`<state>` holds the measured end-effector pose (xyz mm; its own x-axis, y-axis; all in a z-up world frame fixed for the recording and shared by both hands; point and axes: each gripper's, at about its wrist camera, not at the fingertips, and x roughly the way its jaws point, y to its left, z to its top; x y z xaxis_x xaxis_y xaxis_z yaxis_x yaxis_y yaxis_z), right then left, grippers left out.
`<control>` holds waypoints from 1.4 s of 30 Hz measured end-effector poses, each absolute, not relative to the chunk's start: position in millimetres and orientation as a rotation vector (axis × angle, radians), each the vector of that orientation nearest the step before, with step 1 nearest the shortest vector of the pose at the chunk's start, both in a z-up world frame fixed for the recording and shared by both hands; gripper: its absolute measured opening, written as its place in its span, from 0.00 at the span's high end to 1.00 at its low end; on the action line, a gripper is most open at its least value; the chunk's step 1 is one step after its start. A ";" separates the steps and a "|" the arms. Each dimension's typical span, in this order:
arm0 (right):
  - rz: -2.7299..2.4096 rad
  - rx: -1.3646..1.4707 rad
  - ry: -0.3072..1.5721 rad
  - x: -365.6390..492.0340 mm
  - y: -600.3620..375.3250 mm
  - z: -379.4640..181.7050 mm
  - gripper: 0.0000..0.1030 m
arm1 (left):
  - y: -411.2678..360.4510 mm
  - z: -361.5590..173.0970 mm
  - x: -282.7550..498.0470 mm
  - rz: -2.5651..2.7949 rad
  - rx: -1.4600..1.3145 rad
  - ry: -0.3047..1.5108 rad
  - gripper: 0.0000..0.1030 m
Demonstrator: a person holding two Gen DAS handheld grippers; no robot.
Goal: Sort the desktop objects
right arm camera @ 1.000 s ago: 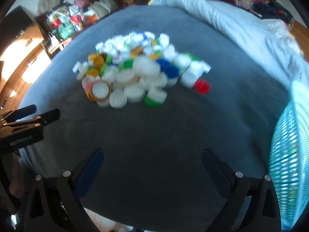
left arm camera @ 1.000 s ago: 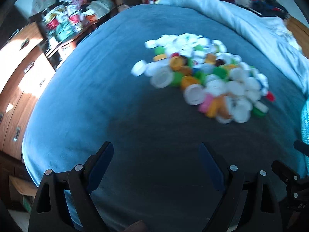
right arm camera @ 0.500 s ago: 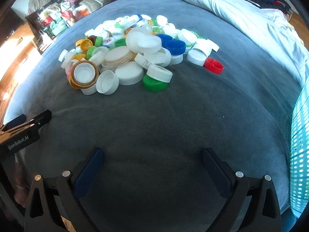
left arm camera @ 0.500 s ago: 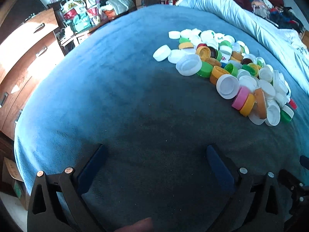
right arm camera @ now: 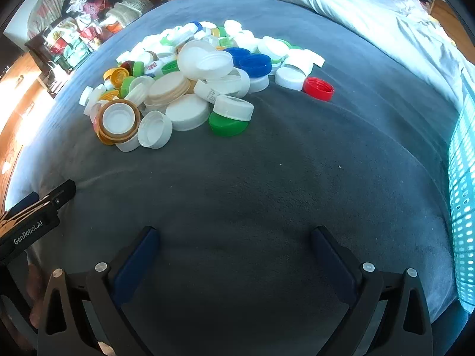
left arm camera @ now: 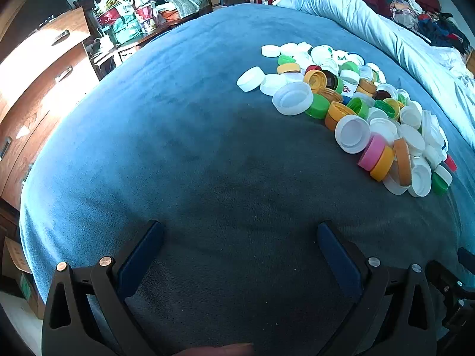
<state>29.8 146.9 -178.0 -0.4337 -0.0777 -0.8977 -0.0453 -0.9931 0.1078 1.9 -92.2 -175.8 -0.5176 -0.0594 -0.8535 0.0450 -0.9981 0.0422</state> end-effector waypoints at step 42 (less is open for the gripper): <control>-2.652 1.696 -0.202 23.3 144.2 -180.2 0.00 | -93.1 -175.7 -0.5 -2.689 1.530 -0.018 0.01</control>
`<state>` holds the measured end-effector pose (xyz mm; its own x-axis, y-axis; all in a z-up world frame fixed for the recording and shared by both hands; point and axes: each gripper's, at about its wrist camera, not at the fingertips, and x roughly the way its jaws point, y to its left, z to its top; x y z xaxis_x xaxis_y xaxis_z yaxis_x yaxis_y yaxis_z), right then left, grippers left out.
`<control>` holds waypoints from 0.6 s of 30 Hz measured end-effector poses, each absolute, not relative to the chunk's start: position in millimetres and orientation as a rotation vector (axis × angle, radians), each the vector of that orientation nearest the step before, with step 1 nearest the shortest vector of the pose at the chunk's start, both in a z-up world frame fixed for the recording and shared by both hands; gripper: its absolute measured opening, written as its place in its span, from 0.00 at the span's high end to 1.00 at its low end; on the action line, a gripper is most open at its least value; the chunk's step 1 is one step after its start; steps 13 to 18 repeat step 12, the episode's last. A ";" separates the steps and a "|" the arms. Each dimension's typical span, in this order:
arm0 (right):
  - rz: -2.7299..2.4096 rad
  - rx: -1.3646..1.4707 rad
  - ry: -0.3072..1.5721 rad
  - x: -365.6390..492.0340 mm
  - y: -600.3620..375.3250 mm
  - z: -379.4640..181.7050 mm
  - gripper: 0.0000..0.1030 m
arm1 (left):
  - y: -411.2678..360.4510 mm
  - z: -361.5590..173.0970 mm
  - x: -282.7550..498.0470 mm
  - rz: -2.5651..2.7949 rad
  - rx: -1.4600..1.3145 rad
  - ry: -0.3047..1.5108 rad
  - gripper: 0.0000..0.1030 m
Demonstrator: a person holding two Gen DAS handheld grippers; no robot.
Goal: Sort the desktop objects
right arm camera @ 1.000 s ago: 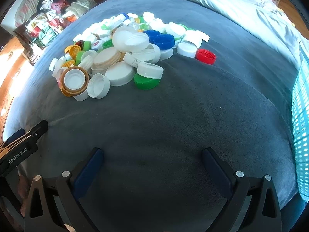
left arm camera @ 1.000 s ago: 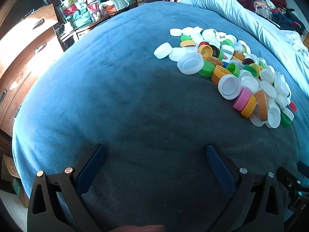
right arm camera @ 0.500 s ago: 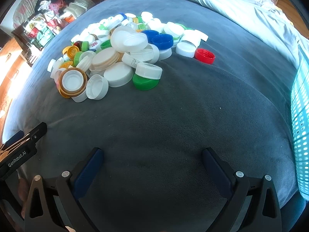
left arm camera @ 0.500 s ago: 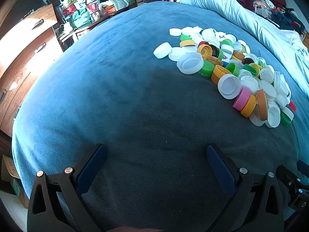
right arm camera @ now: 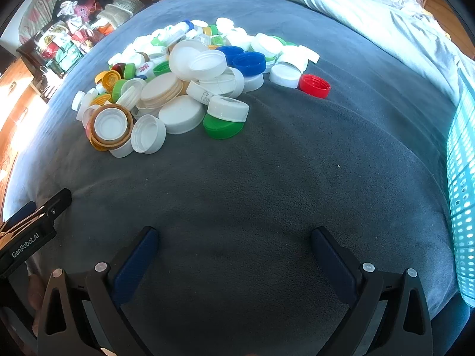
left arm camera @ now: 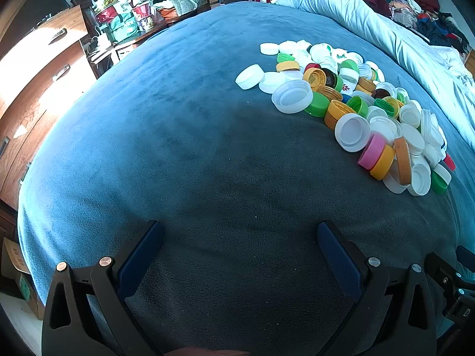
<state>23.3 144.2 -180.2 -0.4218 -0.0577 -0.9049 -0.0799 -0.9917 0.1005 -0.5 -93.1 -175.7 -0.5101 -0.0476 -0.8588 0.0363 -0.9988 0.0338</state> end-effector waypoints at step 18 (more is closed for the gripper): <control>2.629 -1.686 0.203 23.1 144.5 -180.4 0.00 | -94.5 -175.8 -2.0 -2.702 1.538 -0.018 0.01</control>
